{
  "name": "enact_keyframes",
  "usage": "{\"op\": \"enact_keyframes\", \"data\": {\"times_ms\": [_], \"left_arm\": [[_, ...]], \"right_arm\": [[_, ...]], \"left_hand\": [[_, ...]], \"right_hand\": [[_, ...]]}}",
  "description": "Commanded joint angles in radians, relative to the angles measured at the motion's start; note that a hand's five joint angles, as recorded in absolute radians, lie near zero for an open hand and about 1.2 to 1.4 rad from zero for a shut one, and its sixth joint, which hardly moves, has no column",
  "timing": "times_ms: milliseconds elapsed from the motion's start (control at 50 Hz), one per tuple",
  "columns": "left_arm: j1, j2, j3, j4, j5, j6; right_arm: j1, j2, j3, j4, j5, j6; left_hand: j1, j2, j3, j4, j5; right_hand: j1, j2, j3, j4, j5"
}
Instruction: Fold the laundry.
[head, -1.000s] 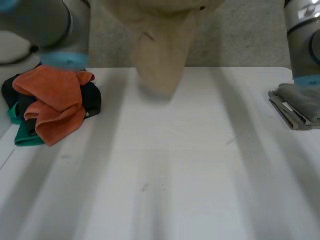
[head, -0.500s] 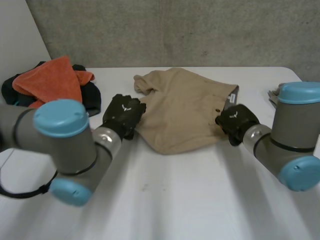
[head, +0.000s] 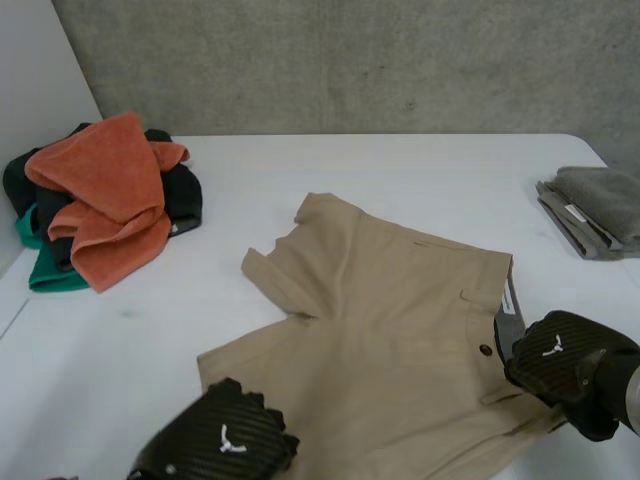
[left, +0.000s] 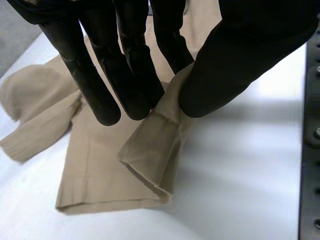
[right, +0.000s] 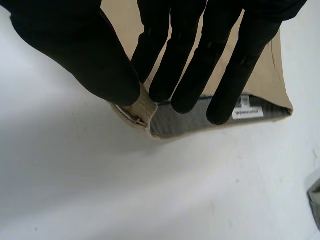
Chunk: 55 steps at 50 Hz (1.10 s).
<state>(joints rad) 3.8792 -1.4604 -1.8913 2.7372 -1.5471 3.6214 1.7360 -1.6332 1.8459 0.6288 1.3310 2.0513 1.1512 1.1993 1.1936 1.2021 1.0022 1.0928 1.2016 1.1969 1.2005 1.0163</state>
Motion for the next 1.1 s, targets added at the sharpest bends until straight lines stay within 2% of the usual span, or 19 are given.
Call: {"op": "enact_keyframes", "data": {"times_ms": [20, 140, 260, 360, 440, 660, 700, 720, 740, 760, 780, 800, 860, 940, 1020, 1040, 1100], "left_arm": [[0.031, -0.201, 0.113, 0.206, -0.027, 0.013], [0.098, -0.386, 0.285, 0.364, -0.048, 0.051], [0.160, -0.604, 0.532, 0.518, -0.048, 0.170], [0.180, -0.783, 0.756, 0.665, -0.044, 0.275], [0.181, -0.929, 0.923, 0.742, -0.044, 0.292], [0.184, -1.254, 1.339, 0.760, -0.059, 0.293], [0.183, -1.273, 1.360, 0.760, -0.062, 0.293], [0.184, -1.278, 1.365, 0.762, -0.065, 0.293], [0.184, -1.276, 1.362, 0.765, -0.071, 0.292], [0.183, -1.275, 1.358, 0.765, -0.074, 0.292], [0.183, -1.273, 1.354, 0.763, -0.079, 0.290], [0.181, -1.270, 1.348, 0.765, -0.082, 0.290], [0.164, -1.229, 1.312, 0.765, -0.085, 0.287], [0.158, -1.129, 1.217, 0.766, -0.087, 0.273], [0.160, -1.034, 1.097, 0.766, -0.087, 0.224], [0.160, -1.016, 1.072, 0.766, -0.087, 0.211], [0.166, -0.950, 0.973, 0.766, -0.090, 0.157]], "right_arm": [[-0.039, 0.099, -0.037, -0.072, -0.061, 0.016], [-0.030, 0.257, -0.149, -0.216, -0.046, 0.142], [-0.019, 0.374, -0.266, -0.363, -0.033, 0.268], [0.016, 0.463, -0.362, -0.529, 0.037, 0.352], [0.043, 0.532, -0.416, -0.664, 0.088, 0.374], [0.088, 0.737, -0.520, -1.000, 0.148, 0.363], [0.089, 0.748, -0.527, -1.032, 0.165, 0.365], [0.089, 0.751, -0.528, -1.043, 0.174, 0.368], [0.089, 0.751, -0.533, -1.051, 0.201, 0.369], [0.091, 0.751, -0.533, -1.051, 0.217, 0.369], [0.091, 0.748, -0.533, -1.049, 0.232, 0.372], [0.093, 0.744, -0.533, -1.048, 0.244, 0.375], [0.099, 0.705, -0.501, -1.043, 0.269, 0.398], [0.086, 0.607, -0.429, -0.928, 0.252, 0.447], [0.082, 0.512, -0.358, -0.746, 0.163, 0.503], [0.070, 0.498, -0.337, -0.680, 0.119, 0.538], [0.030, 0.483, -0.297, -0.605, 0.062, 0.579]], "left_hand": [[0.245, 0.197, 0.203, 0.194, 0.219], [0.245, 0.197, 0.203, 0.194, 0.219], [0.245, 0.197, 0.203, 0.194, 0.219], [0.245, 0.197, 0.203, 0.194, 0.219], [0.245, 0.197, 0.203, 0.194, 0.219], [0.245, 0.197, 0.203, 0.194, 0.219], [0.245, 0.197, 0.203, 0.194, 0.219], [0.245, 0.197, 0.203, 0.194, 0.219], [-0.095, -0.143, -0.137, -0.146, -0.120], [-0.519, -0.568, -0.562, -0.570, -0.545], [-0.948, -0.996, -0.990, -0.999, -0.974], [-0.977, -1.025, -1.019, -1.028, -1.002], [-0.977, -1.025, -1.019, -1.028, -1.002], [-0.977, -1.025, -1.019, -1.028, -1.002], [-0.977, -1.025, -1.019, -1.028, -1.002], [-0.977, -1.025, -1.019, -1.028, -1.002], [-0.977, -1.025, -1.019, -1.028, -1.002]], "right_hand": [[0.303, 0.195, 0.199, 0.196, 0.205], [0.303, 0.195, 0.199, 0.196, 0.205], [0.303, 0.195, 0.199, 0.196, 0.205], [0.303, 0.195, 0.199, 0.196, 0.205], [0.303, 0.195, 0.199, 0.196, 0.205], [0.303, 0.195, 0.199, 0.196, 0.205], [0.303, 0.195, 0.199, 0.196, 0.205], [0.197, 0.088, 0.093, 0.089, 0.099], [-0.714, -0.823, -0.818, -0.822, -0.812], [-0.918, -1.027, -1.022, -1.026, -1.016], [-0.918, -1.027, -1.022, -1.026, -1.016], [-0.918, -1.027, -1.022, -1.026, -1.016], [-0.918, -1.027, -1.022, -1.026, -1.016], [-0.918, -1.027, -1.022, -1.026, -1.016], [-0.918, -1.027, -1.022, -1.026, -1.016], [-0.918, -1.027, -1.022, -1.026, -1.016], [-0.918, -1.027, -1.022, -1.026, -1.016]]}}
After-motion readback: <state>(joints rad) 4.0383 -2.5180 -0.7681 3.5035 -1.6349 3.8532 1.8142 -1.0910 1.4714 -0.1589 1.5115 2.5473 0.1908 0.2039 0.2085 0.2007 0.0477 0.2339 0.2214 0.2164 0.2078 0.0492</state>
